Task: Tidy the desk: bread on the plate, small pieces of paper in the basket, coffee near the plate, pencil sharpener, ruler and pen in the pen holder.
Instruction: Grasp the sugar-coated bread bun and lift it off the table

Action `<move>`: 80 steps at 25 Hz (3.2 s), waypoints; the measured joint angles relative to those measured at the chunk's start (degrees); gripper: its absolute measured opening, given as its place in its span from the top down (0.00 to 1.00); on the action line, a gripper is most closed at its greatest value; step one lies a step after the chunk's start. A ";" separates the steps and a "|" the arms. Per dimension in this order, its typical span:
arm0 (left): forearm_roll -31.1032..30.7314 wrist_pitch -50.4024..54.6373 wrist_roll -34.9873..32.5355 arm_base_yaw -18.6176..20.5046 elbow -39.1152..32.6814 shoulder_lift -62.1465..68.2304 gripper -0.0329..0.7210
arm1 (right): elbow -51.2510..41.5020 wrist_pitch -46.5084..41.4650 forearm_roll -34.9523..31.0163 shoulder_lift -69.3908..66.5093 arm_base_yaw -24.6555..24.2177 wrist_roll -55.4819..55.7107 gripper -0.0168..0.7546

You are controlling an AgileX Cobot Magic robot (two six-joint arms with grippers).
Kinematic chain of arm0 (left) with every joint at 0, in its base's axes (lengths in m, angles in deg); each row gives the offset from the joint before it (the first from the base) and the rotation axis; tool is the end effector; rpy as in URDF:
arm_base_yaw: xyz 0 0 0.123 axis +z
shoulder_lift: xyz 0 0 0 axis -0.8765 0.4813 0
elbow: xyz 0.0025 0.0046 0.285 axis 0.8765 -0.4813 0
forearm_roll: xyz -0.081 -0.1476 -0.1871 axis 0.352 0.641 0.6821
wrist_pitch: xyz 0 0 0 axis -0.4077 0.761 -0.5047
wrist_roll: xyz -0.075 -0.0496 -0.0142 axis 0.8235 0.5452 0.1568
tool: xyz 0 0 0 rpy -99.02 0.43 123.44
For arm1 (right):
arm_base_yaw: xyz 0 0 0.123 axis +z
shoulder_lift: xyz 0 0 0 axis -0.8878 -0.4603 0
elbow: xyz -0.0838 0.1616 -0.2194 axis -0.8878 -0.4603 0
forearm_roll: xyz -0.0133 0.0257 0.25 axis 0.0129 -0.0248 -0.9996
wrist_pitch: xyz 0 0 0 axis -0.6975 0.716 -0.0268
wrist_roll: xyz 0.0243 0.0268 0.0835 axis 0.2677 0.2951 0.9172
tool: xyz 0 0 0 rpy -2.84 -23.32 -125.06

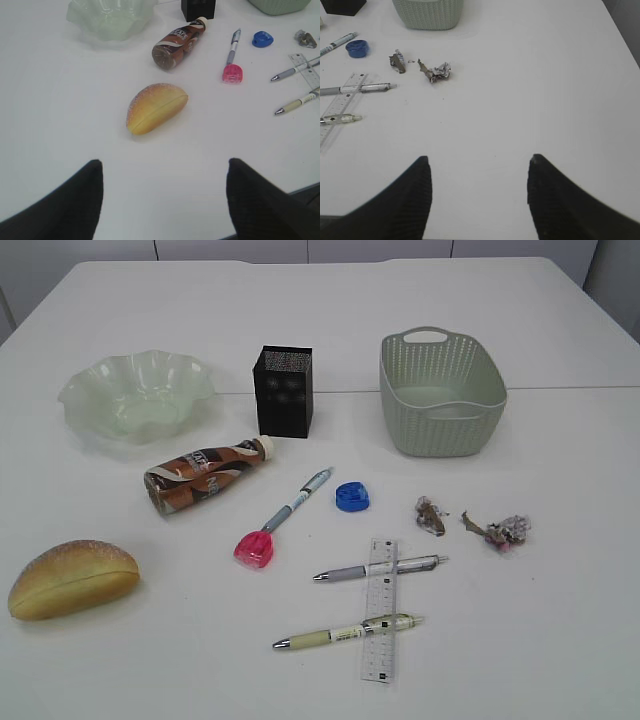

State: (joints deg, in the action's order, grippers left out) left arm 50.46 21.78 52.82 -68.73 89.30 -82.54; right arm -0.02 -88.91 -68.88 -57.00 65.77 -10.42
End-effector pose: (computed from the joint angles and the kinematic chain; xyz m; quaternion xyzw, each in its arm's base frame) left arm -0.0104 -0.0084 0.2832 0.1118 0.8513 -0.0620 0.5088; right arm -0.0113 -0.0068 0.2693 -0.0207 0.8710 -0.0236 0.4902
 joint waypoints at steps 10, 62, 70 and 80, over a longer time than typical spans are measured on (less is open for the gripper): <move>0.00 0.00 0.00 0.00 0.00 0.00 0.21 | 0.00 0.00 0.00 0.00 0.00 0.00 0.40; -17.92 7.67 -1.72 -14.38 40.81 74.70 0.21 | 18.72 -5.50 -11.90 -54.65 0.00 8.44 0.40; -14.50 5.85 -13.17 -14.66 41.50 87.55 0.21 | 23.57 -5.30 -12.54 -61.35 0.00 7.10 0.40; -15.49 3.46 -18.64 -14.66 41.50 98.60 0.17 | 25.23 -5.19 -14.48 -62.38 0.00 5.94 0.40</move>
State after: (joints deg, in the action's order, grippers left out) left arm 34.97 25.24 34.18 -83.39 130.80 16.06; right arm 25.21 -94.10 -83.36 -119.38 65.77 -4.48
